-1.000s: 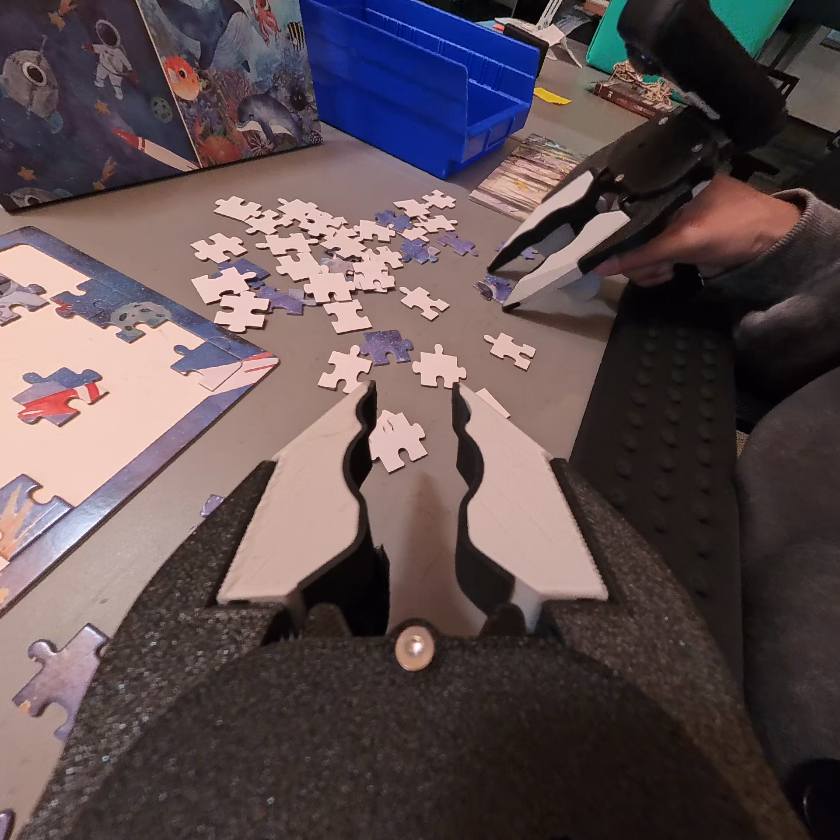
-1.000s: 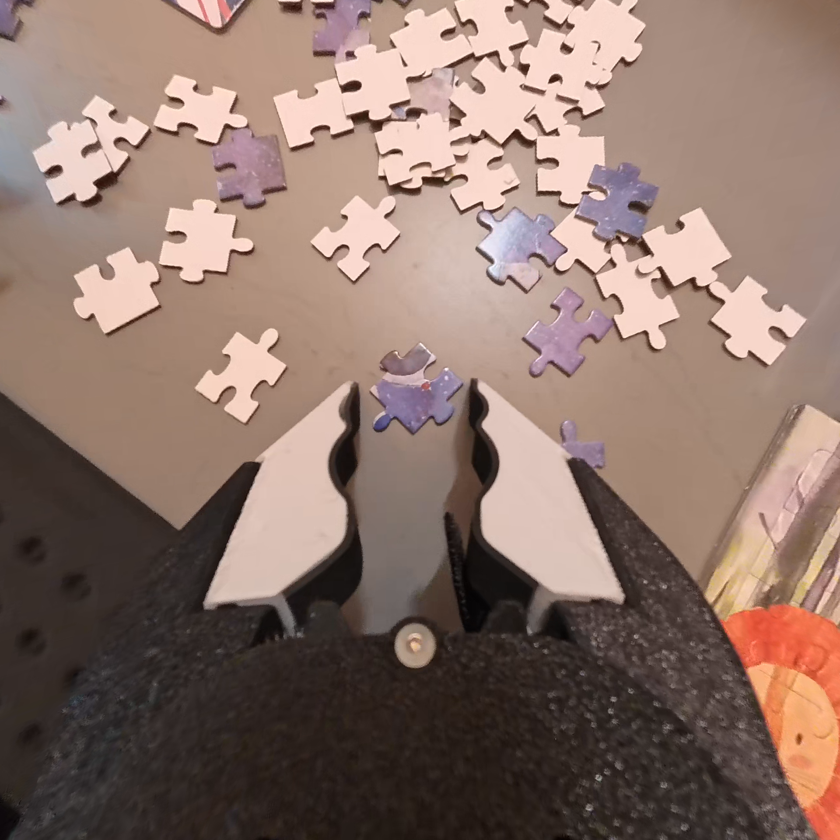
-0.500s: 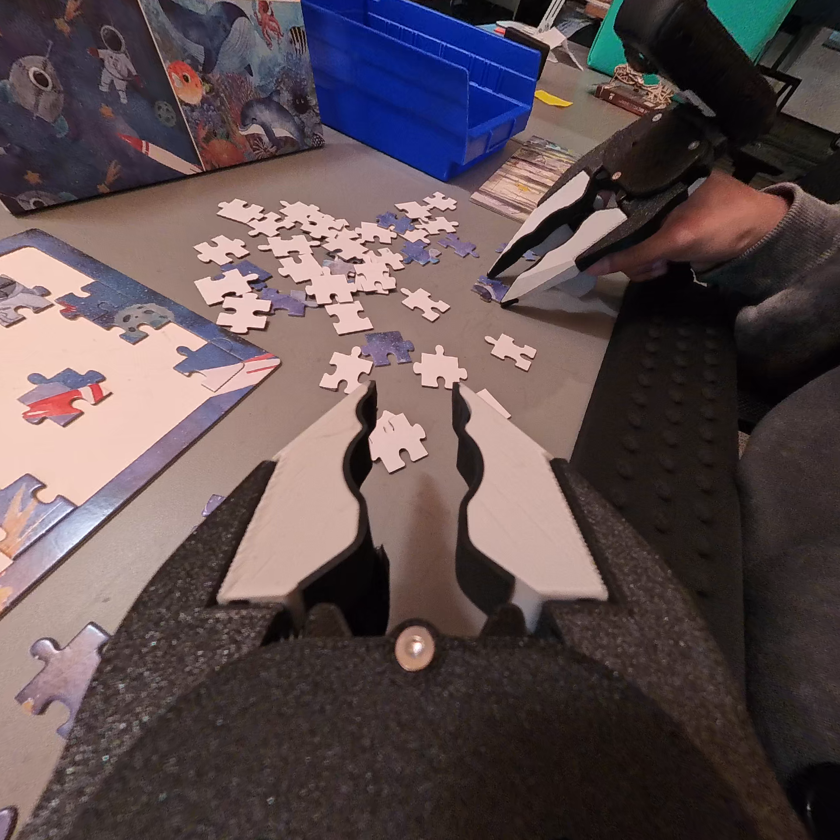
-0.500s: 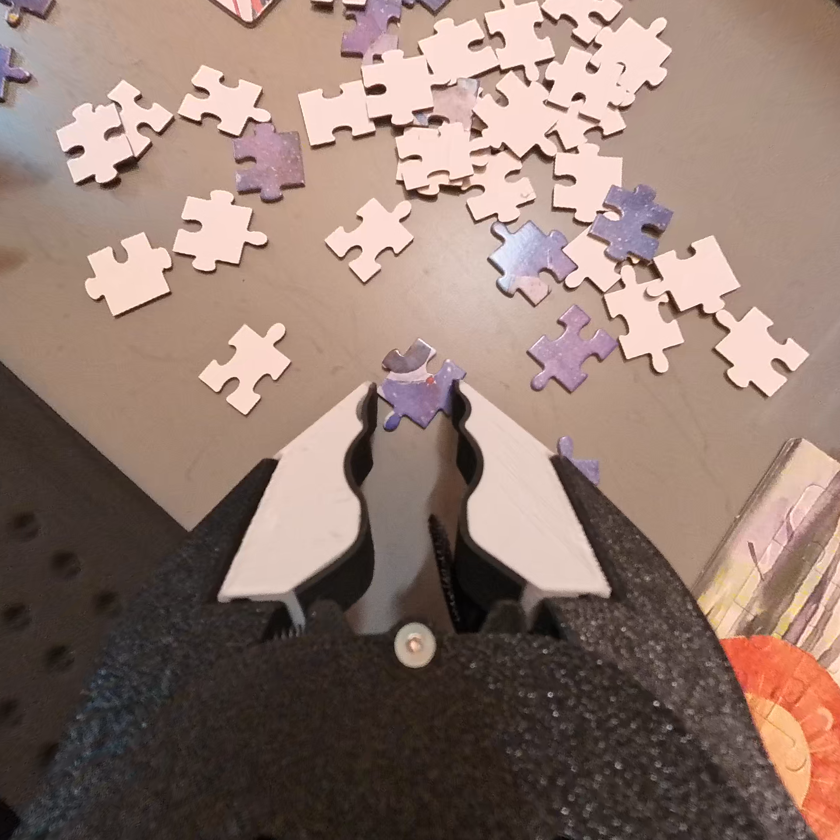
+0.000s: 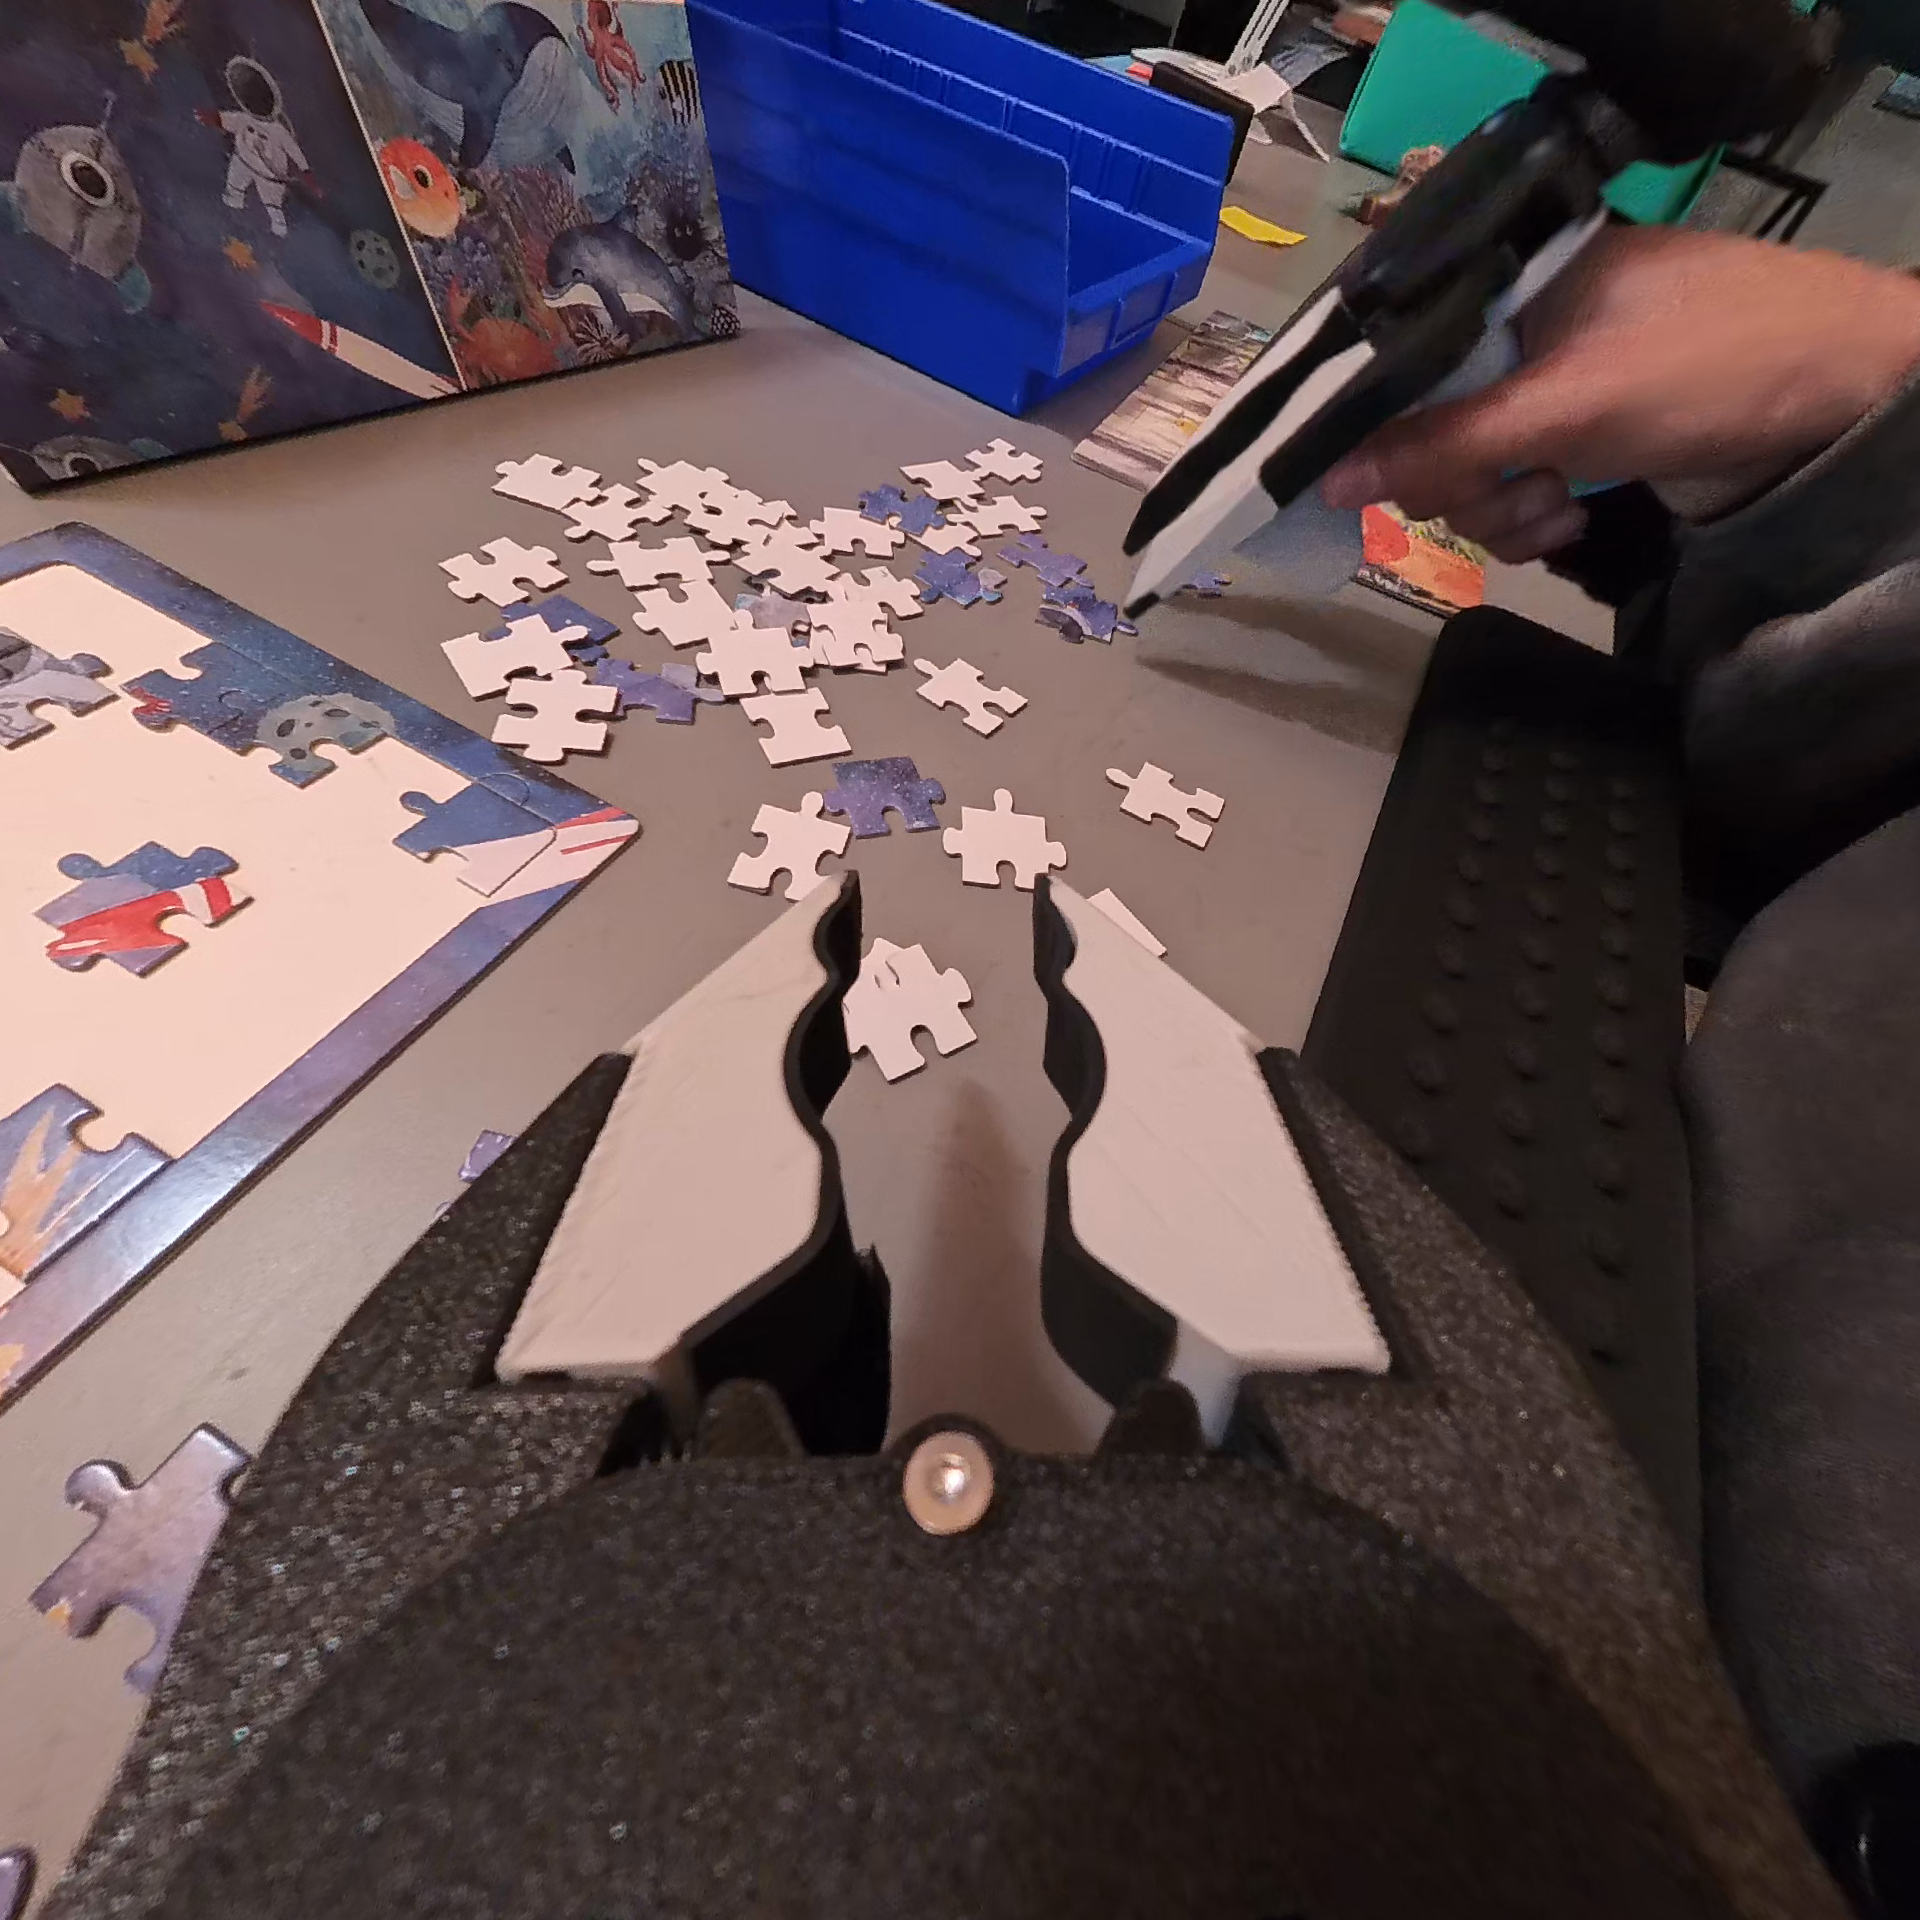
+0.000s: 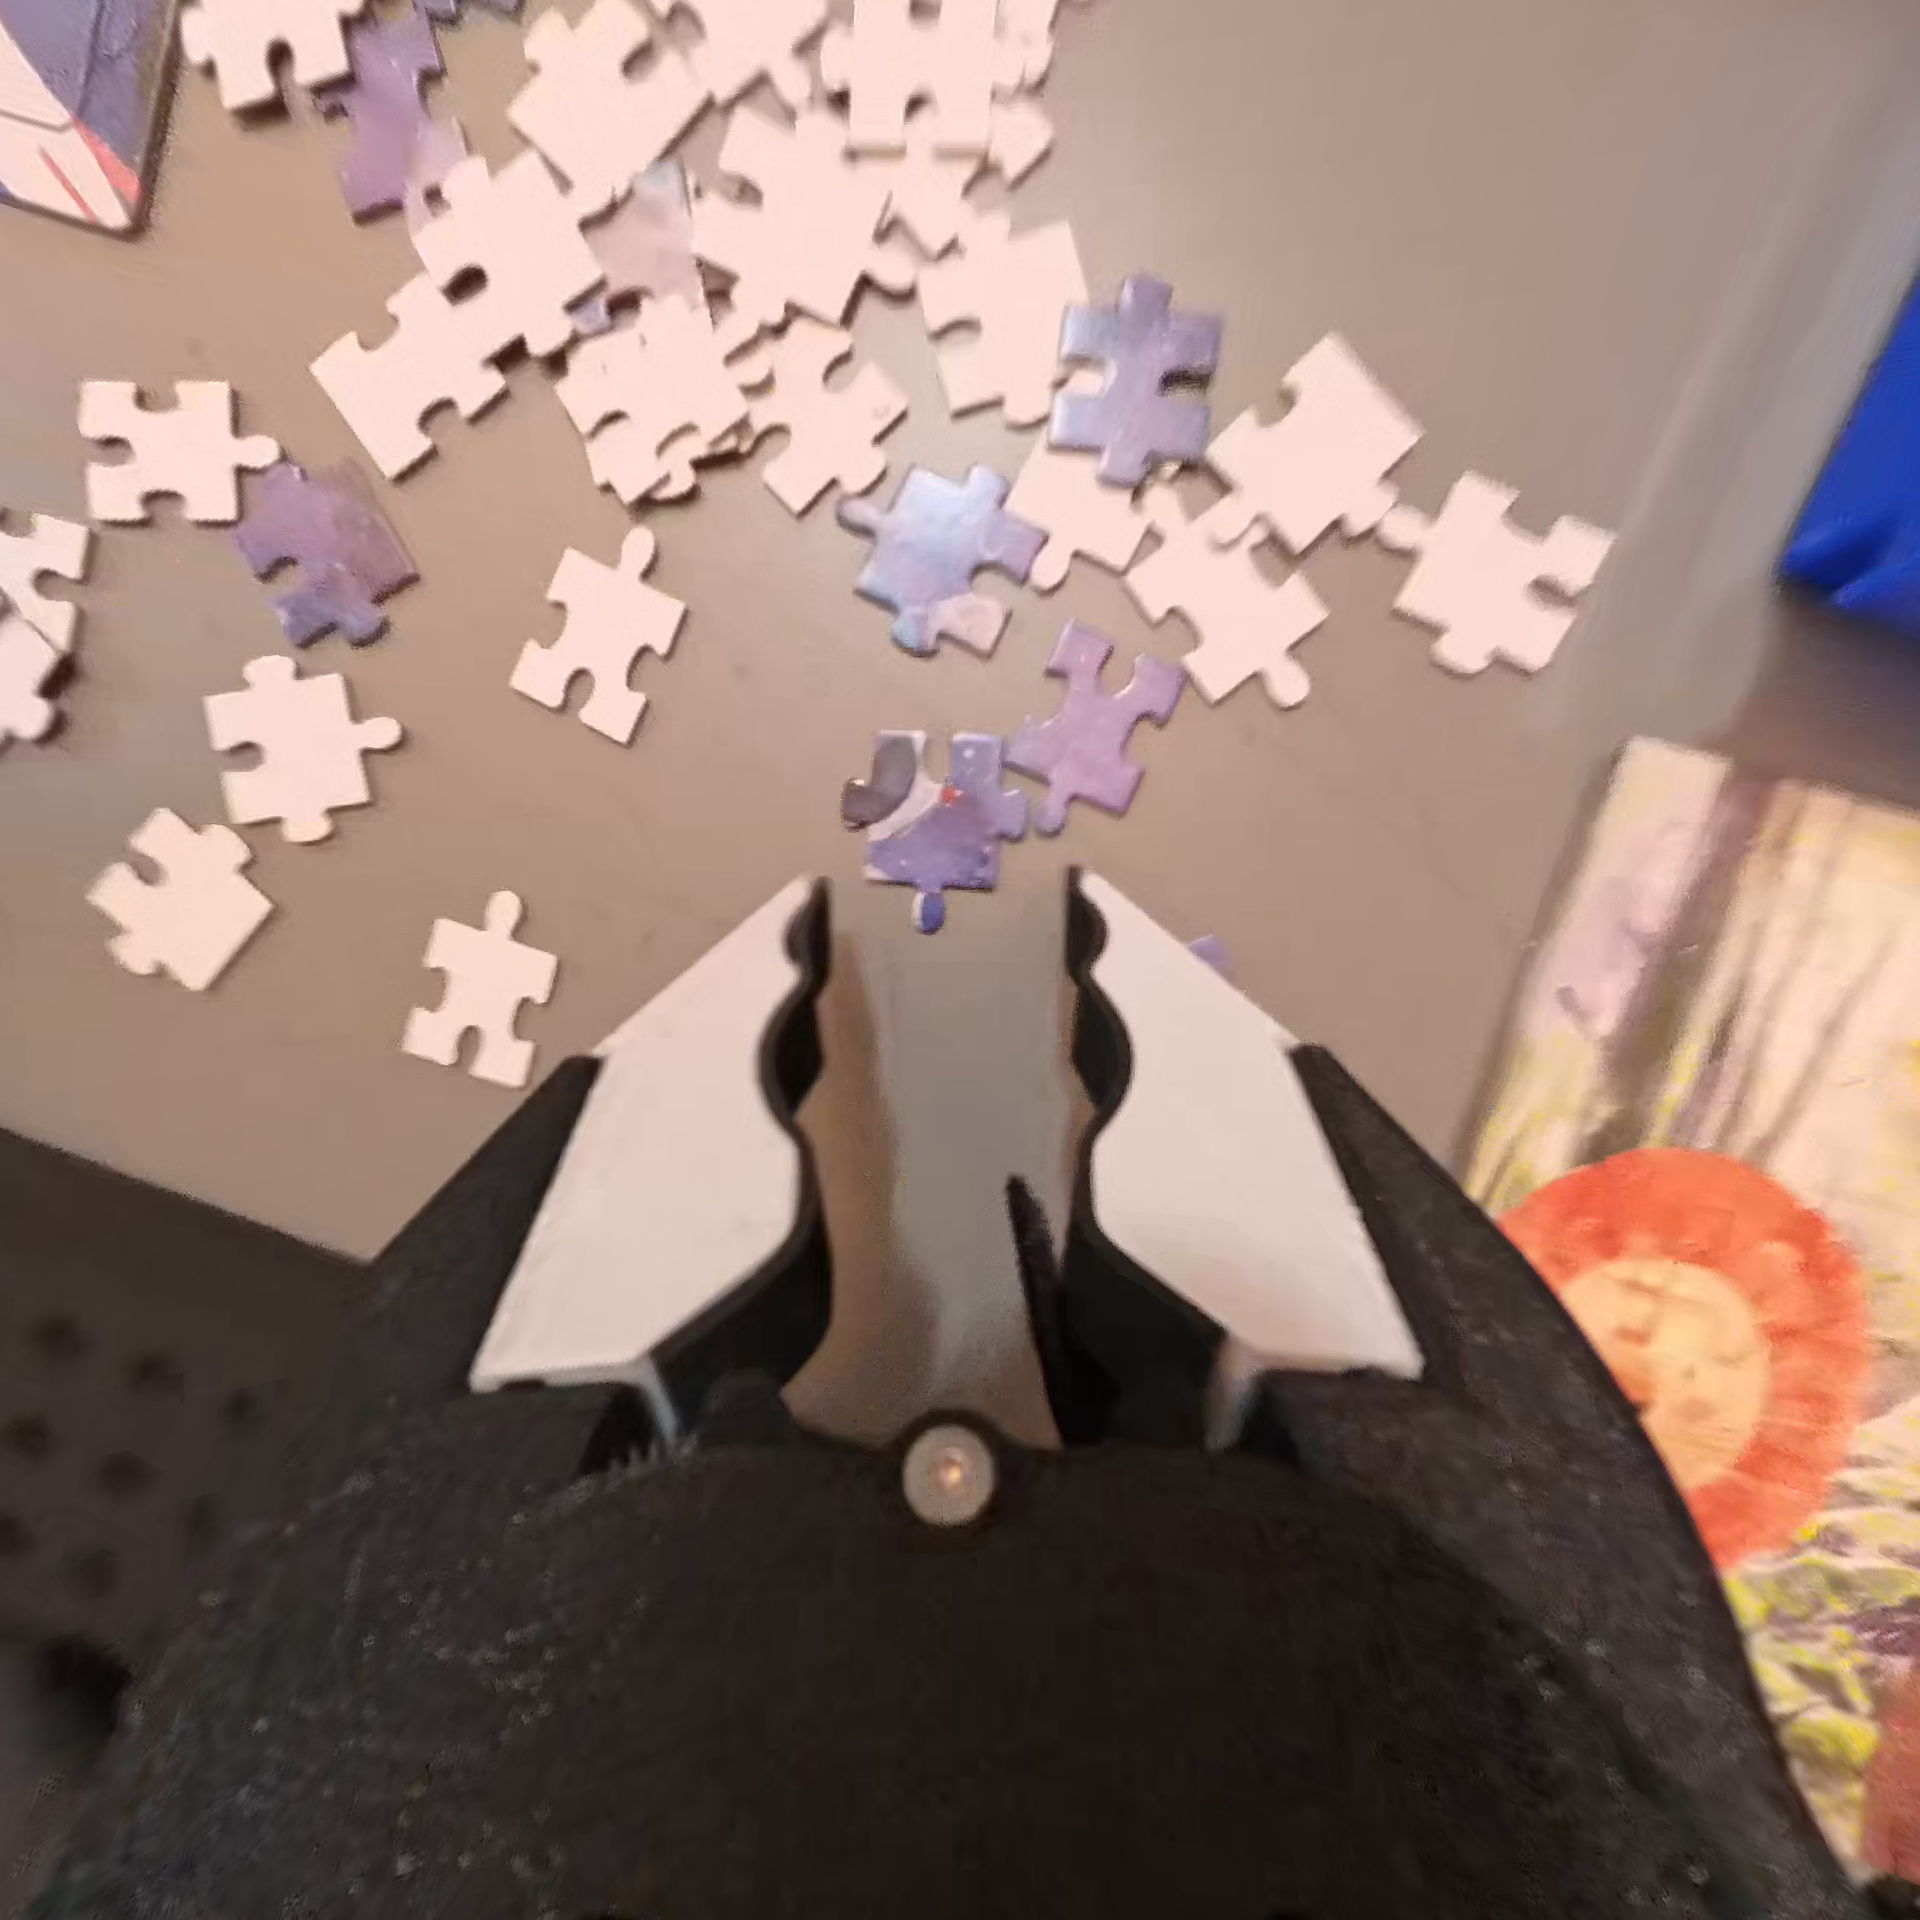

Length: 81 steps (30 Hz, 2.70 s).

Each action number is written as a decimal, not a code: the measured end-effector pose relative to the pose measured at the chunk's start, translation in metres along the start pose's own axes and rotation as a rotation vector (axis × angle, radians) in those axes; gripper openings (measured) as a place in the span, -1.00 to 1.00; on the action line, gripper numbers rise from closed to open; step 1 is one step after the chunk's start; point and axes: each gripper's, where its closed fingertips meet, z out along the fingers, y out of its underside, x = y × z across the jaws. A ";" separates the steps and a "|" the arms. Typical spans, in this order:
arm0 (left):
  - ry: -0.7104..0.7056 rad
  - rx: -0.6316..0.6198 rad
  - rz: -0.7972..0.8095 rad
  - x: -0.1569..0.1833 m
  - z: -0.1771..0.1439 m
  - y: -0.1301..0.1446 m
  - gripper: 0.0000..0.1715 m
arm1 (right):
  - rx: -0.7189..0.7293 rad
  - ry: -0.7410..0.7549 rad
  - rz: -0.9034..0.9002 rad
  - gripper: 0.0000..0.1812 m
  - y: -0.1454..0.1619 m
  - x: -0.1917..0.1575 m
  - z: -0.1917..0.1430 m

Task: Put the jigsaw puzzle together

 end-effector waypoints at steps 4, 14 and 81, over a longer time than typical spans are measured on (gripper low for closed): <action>0.007 0.010 -0.006 0.001 -0.001 -0.001 -0.62 | -0.117 0.039 0.018 -0.55 -0.002 0.000 0.008; 0.027 0.022 -0.021 0.002 -0.003 -0.002 -0.61 | -0.252 0.048 -0.027 -0.58 0.005 0.000 0.016; -0.830 -0.102 -0.549 -0.253 -0.160 0.069 -1.00 | -0.027 -0.369 -0.498 -0.71 -0.250 -0.358 0.152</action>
